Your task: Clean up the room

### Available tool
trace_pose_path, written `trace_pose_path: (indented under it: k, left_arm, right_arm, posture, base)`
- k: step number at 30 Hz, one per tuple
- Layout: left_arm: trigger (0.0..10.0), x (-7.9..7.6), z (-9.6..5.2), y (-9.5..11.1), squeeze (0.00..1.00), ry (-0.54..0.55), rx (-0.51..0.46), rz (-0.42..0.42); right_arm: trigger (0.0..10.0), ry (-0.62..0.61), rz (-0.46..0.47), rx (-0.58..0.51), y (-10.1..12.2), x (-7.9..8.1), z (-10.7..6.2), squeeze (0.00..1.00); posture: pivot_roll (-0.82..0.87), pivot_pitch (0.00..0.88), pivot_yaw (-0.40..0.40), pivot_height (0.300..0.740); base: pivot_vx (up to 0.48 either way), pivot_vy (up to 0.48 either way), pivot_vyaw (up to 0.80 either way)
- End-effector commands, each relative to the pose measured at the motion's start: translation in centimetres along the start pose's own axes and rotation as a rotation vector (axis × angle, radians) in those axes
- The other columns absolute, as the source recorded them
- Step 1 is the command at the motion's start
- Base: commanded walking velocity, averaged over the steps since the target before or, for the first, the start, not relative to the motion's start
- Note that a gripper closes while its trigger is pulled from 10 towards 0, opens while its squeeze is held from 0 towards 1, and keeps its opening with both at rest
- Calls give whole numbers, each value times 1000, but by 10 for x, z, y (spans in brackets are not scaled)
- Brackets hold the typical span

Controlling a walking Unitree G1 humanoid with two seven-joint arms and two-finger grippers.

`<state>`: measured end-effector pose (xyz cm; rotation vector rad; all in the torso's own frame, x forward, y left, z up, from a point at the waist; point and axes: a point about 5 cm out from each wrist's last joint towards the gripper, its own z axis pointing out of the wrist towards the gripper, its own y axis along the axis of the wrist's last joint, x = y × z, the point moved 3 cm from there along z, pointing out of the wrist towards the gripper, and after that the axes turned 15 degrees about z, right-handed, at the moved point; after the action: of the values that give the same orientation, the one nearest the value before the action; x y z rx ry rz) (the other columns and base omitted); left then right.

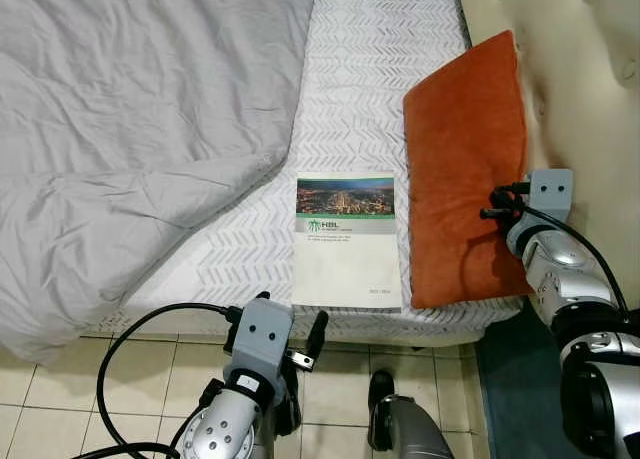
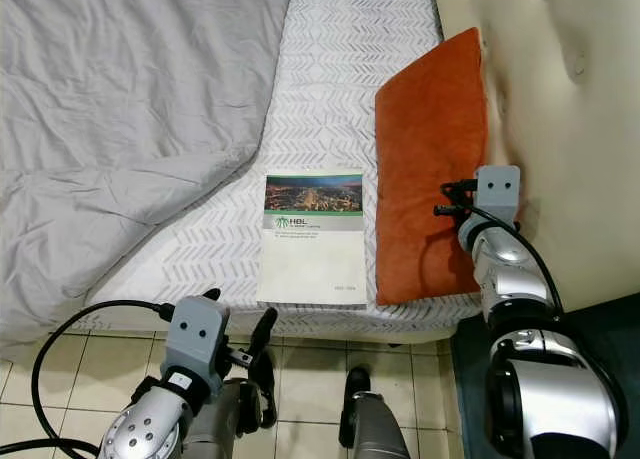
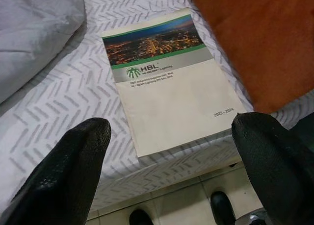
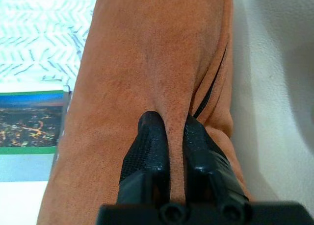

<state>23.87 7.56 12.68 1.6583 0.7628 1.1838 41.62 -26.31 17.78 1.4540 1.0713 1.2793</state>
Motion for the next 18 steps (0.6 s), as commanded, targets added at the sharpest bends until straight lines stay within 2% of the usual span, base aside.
trace_pose_path:
  k: [1,4,6,9,10,11,15,18]
  left_arm:
    - [10000,-13,-6,3,0,-34,-4,-15]
    - [10000,-23,-10,-1,0,-66,-1,4]
    - [10000,-27,-13,-6,0,-76,12,9]
    - [10000,-29,-13,-6,0,-79,15,4]
    - [10000,-30,-13,-6,0,-81,14,3]
    - [10000,-31,-12,-6,0,-83,13,2]
    - [10000,-31,-10,-5,0,-79,7,4]
    - [10000,-31,-11,-5,0,-78,6,6]
  right_arm:
    - [10000,8,3,57,-12,-6,-4,0]
    - [10000,20,-1,72,-9,-6,-5,0]
    - [10000,25,-21,28,9,-8,-5,0]
    - [10000,33,-53,18,17,-9,-5,0]
    - [10000,20,-64,23,15,-12,-5,627]
    - [10000,10,-74,35,11,-14,-6,1000]
    - [10000,-33,-176,58,-5,-25,-11,1000]
    - [10000,-23,-198,73,-11,-25,-13,1000]
  posture:
    - [88,497,-51,740]
    - [92,497,-51,740]
    - [87,497,-52,740]
    - [81,495,-52,740]
    - [74,494,-55,740]
    - [73,492,-56,740]
    - [75,492,-56,740]
    - [75,494,-56,740]
  base:
    - [0,0,0]
    - [0,0,0]
    - [0,0,0]
    - [0,0,0]
    - [0,0,0]
    - [0,0,0]
    - [0,0,0]
    - [0,0,0]
